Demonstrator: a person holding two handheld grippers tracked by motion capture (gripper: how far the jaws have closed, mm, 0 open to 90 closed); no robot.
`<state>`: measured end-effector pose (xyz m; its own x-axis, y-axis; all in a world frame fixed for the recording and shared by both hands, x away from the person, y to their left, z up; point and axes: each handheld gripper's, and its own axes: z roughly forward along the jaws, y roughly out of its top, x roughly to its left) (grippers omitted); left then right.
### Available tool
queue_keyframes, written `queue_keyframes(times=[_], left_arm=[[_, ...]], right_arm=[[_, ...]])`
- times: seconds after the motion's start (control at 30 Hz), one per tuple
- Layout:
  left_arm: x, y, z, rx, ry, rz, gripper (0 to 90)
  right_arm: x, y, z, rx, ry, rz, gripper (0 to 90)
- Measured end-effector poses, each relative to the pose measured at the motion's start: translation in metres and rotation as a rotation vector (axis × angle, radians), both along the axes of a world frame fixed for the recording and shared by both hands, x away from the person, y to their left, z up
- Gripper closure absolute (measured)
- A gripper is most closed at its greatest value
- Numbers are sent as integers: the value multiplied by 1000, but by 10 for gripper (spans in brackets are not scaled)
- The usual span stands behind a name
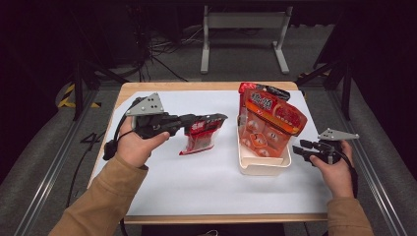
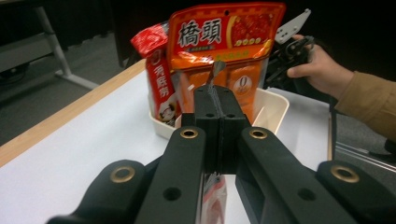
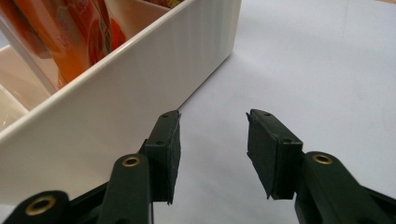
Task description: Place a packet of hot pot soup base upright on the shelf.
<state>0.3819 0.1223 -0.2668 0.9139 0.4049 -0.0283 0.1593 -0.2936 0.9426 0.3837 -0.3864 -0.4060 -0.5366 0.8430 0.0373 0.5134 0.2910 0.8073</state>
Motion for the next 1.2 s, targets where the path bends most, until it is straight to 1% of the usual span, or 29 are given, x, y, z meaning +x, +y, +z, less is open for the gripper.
queue_keyframes(times=[0.03,0.07,0.13,0.17,0.2,0.3,0.33,0.6,0.63,0.77,0.8,0.93,1.2], left_arm=[[-1,-2,1,-8,4,-5,900],[-1,-5,2,-7,-1,-13,900],[-2,-10,4,-15,3,-28,900],[-2,-13,5,-17,-3,-40,900],[-3,-17,6,-21,2,-46,900],[-5,-28,9,-27,-8,-80,900],[-5,-28,9,-27,-8,-80,900],[-7,-54,15,-39,-26,-139,900],[-7,-58,16,-36,-35,-146,900],[-6,-67,19,-37,-40,-167,900],[-6,-67,19,-37,-40,-167,900],[-8,-78,23,-40,-58,-192,900],[-6,-92,23,-62,-68,-202,900]], right_arm=[[-1,0,0,3,3,-2,544],[-1,0,0,3,3,-2,544],[-1,-1,1,4,-3,-2,544],[-2,-1,1,5,-2,-3,545],[-2,-1,1,5,-2,-1,544],[-5,-3,1,4,-1,-3,545],[-5,-3,1,4,-1,-3,545],[-12,-5,0,1,-10,-11,547],[-13,-6,0,2,-10,-11,548],[-17,-8,1,6,-12,-18,547],[-17,-8,1,6,-12,-18,547],[-18,-10,1,10,-14,-20,548],[-17,-9,3,17,-23,-15,544]])
